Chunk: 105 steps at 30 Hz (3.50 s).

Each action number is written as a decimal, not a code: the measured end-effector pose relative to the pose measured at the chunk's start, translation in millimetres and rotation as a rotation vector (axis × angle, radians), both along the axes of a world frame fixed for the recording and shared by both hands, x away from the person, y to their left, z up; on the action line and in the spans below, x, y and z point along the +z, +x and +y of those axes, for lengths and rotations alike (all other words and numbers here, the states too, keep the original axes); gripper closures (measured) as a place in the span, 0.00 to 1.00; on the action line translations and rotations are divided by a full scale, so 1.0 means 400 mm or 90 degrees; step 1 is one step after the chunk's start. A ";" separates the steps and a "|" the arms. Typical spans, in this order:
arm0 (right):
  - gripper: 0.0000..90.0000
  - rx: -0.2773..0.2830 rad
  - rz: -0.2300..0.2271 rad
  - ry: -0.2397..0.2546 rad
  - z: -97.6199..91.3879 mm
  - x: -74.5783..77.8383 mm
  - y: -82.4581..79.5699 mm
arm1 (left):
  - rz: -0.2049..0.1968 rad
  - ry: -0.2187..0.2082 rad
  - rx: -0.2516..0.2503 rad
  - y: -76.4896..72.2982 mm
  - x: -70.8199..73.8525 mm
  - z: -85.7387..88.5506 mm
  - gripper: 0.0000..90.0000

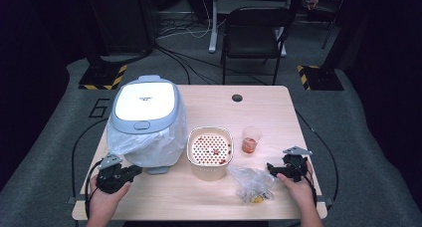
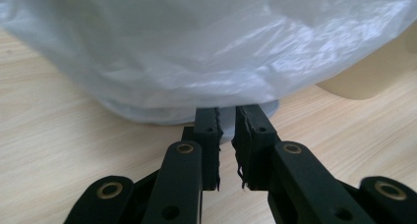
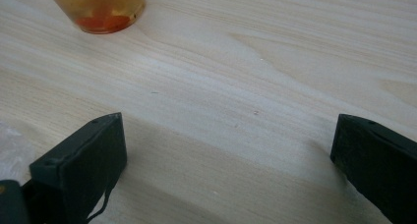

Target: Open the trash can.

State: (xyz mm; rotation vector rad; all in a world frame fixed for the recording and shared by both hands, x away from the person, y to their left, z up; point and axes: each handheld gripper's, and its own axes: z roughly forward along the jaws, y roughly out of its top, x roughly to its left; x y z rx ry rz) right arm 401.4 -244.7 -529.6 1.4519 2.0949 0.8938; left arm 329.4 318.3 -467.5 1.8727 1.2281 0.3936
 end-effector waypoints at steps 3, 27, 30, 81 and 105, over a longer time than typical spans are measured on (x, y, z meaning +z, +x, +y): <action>0.00 0.000 0.000 0.000 0.000 0.000 0.000 | -0.011 0.004 -0.010 0.006 -0.010 -0.017 0.95; 0.00 0.000 0.000 0.000 0.000 0.000 0.000 | -0.010 0.030 -0.049 0.047 -0.087 -0.092 0.99; 0.00 0.000 0.000 0.000 0.000 0.000 0.000 | -0.024 0.025 -0.053 0.044 -0.097 -0.090 0.99; 0.26 -0.008 -0.029 0.035 -0.008 0.117 -0.052 | 0.009 0.004 -0.052 0.056 -0.127 -0.094 1.00; 0.16 0.162 -0.036 0.096 0.103 0.251 -0.176 | 0.007 0.013 -0.052 0.055 -0.126 -0.096 1.00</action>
